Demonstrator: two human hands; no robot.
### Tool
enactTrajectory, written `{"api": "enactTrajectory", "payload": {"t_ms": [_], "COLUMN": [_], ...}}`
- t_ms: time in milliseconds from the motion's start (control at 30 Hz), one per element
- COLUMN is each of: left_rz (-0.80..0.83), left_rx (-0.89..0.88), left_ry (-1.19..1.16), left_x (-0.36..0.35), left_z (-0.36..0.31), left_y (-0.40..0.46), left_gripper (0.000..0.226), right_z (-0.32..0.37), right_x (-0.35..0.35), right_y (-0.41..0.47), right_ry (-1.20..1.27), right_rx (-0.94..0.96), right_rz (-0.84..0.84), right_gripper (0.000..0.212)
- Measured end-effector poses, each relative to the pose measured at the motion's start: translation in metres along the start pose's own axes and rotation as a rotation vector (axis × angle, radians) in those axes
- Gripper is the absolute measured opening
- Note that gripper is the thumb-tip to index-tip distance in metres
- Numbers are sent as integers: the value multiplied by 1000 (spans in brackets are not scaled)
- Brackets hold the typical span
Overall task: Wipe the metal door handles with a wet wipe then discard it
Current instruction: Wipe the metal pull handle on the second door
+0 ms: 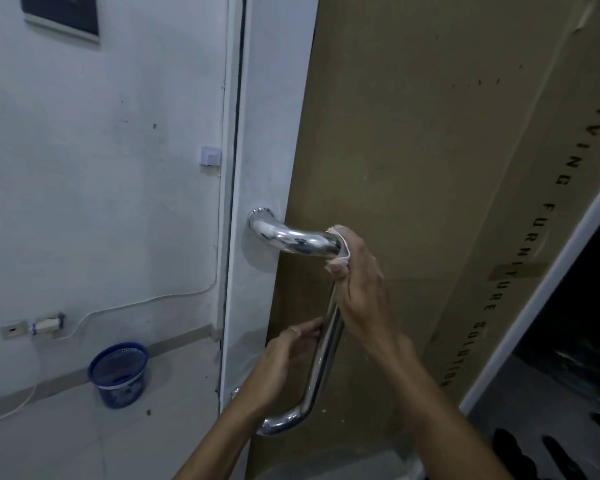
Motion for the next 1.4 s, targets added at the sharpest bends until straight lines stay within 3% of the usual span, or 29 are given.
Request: {"api": "enactTrajectory", "payload": {"t_ms": [233, 433, 600, 767, 867, 1033, 1300, 1400], "left_rz": [26, 45, -142, -70, -1, 43, -143, -224], "left_rx": [-89, -43, -86, -238, -261, -320, -403, -418], "left_ry": [8, -32, -244, -210, -159, -68, 13, -40], "left_x": [-1, -2, 32, 41, 34, 15, 9, 18], "left_z": [-3, -10, -19, -49, -58, -76, -98, -103], "left_y": [-9, -12, -32, -47, -47, -54, -48, -46], "left_gripper": [45, 36, 31, 43, 36, 42, 18, 9], "right_z": [38, 80, 92, 79, 59, 23, 27, 24], "right_x": [-5, -30, -43, -22, 1, 16, 24, 32], "right_y": [28, 33, -11, -37, -44, -63, -57, -50], "right_ry": [-242, -589, -588, -221, 93, 254, 289, 317], "right_rx": [295, 660, 796, 524, 171, -265, -390, -432], "right_rz": [242, 310, 434, 413, 279, 169, 219, 181], "right_gripper": [53, 40, 45, 36, 38, 30, 11, 18]}}
Point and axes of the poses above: each hand's wrist, its own y-axis towards the middle knuckle, its own x-axis out of the back of the hand, z = x × y, the point moved 8 cm from there along y, towards the middle knuckle, and after that the axes turned 9 degrees about y, right-handed, at the moved point
